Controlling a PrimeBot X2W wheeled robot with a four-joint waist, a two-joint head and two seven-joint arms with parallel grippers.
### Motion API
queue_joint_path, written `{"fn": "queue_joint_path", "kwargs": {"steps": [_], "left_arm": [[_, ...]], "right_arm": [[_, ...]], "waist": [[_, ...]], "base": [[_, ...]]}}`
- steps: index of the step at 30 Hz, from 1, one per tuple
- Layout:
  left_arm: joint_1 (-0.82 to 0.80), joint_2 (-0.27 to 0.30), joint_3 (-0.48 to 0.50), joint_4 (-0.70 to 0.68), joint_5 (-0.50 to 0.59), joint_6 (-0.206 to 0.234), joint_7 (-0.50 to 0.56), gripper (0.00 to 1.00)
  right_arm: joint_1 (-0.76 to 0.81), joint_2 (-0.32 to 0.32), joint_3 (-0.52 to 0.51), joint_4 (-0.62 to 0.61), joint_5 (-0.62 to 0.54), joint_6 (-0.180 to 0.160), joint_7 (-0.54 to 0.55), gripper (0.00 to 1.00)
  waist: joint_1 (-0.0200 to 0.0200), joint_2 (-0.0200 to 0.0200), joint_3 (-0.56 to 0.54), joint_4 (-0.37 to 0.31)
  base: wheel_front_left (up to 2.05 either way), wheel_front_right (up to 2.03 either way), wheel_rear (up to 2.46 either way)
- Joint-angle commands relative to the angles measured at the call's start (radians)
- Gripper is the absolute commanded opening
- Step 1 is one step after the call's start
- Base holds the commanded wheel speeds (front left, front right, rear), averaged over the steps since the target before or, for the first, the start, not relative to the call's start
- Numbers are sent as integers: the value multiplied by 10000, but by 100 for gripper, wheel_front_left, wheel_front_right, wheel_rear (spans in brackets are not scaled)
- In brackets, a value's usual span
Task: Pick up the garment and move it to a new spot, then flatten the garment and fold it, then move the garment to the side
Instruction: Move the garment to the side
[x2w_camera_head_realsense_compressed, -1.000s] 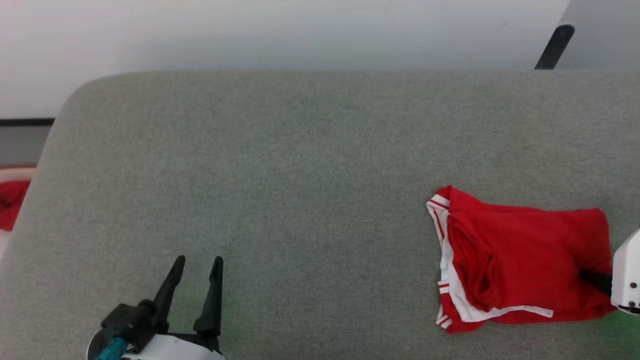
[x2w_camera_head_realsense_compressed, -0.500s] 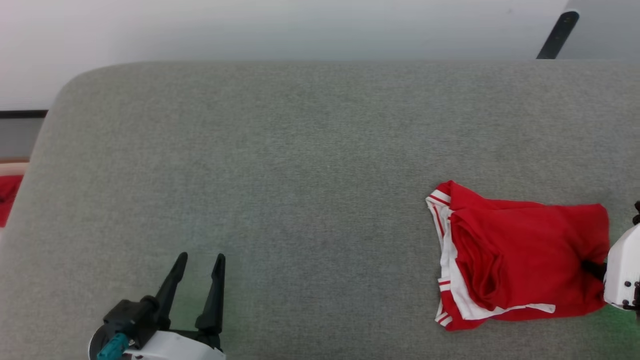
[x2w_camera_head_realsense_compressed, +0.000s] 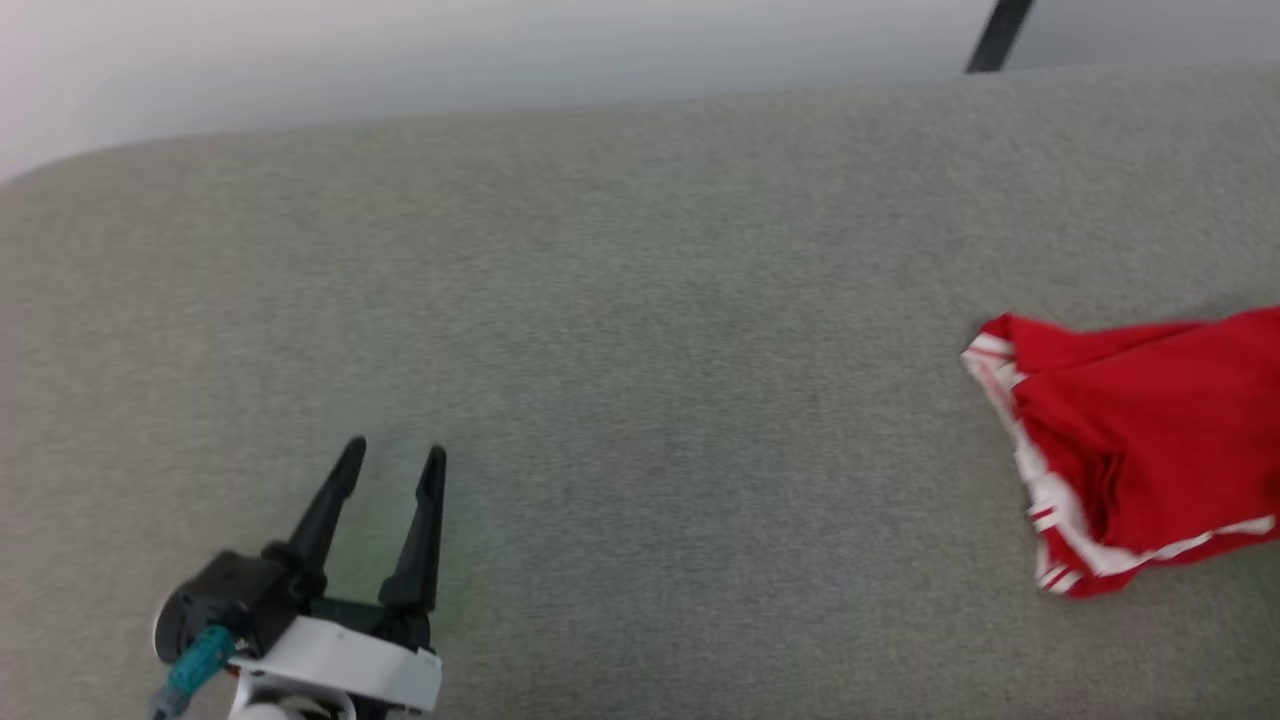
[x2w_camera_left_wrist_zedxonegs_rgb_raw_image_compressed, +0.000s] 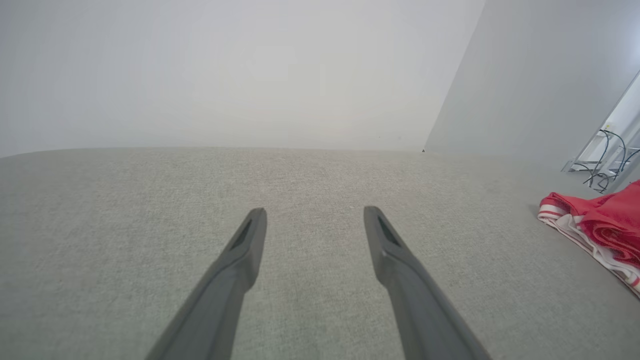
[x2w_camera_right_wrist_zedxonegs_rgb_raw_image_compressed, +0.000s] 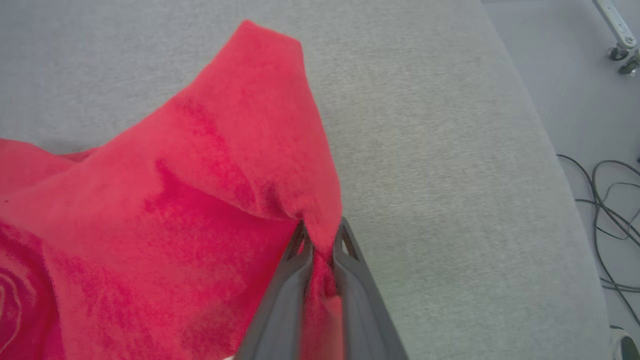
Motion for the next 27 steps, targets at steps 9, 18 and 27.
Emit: {"fn": "queue_joint_path", "kwargs": {"steps": [9, 18, 27], "left_arm": [[-850, 347, -150, -523, 218, -27, 7, 100], [-1223, 722, -187, -879, 256, -28, 7, 100], [-1366, 1001, -10, -1136, 330, -28, 7, 100]], "right_arm": [[-862, -419, -1152, 314, -896, -19, -1179, 0], [-1519, -156, -2076, 1297, -1912, -19, -2450, 0], [-2256, 429, -2247, 2514, -3206, -19, -3572, 0]], "waist": [[0, -1, 977, -1093], [0, -1, 1606, -1169], [0, -1, 2194, -1209]], "base": [[0, 0, 0], [0, 0, 0], [0, 0, 0]]}}
